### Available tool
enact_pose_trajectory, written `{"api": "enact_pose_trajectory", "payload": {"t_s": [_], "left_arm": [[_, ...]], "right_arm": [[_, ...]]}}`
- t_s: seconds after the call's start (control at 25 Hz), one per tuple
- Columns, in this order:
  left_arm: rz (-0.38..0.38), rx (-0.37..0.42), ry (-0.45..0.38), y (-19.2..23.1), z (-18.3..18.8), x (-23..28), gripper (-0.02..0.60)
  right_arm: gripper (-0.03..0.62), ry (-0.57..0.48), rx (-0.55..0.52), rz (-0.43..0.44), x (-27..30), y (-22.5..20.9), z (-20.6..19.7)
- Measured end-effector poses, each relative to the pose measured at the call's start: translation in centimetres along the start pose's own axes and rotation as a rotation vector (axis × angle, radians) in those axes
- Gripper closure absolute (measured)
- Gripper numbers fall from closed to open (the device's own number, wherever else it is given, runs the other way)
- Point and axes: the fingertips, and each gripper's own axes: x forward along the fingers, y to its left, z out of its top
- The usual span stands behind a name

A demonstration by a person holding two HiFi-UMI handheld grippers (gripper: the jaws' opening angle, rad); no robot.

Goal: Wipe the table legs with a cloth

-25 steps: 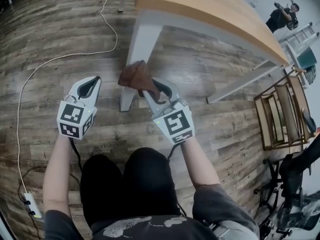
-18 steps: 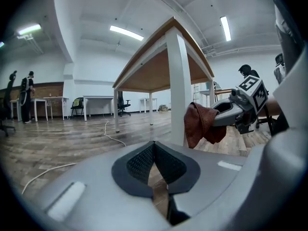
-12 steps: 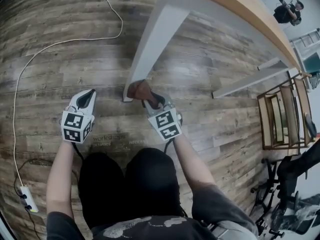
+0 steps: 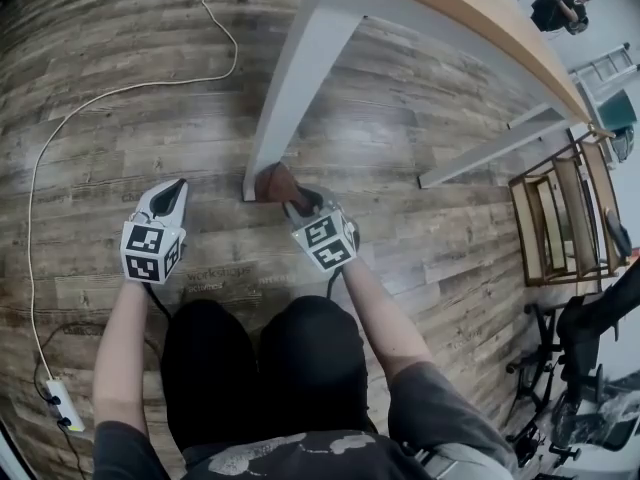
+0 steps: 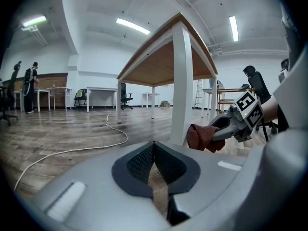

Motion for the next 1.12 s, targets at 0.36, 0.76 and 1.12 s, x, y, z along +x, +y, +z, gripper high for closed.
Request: {"api": "enact_pose_trajectory", "payload": {"t_s": [0.36, 0.76, 1.12], "left_arm": [[-0.012, 0.04, -0.076, -0.1, 4.5, 0.0, 0.563], [0.016, 0.083, -0.174, 2.5, 11.8, -3.0, 0.563], [-0.004, 0.135, -0.26, 1.4, 19.3, -5.2, 0.563]], "right_arm": [[0.505, -0.094, -0.029, -0.025, -4.1, -0.4, 4.9], [0.505, -0.266, -0.104, -0.112, -9.8, -1.6, 16.4], [0.505, -0.348, -0.092, -0.255, -16.6, -4.8, 26.9]]}}
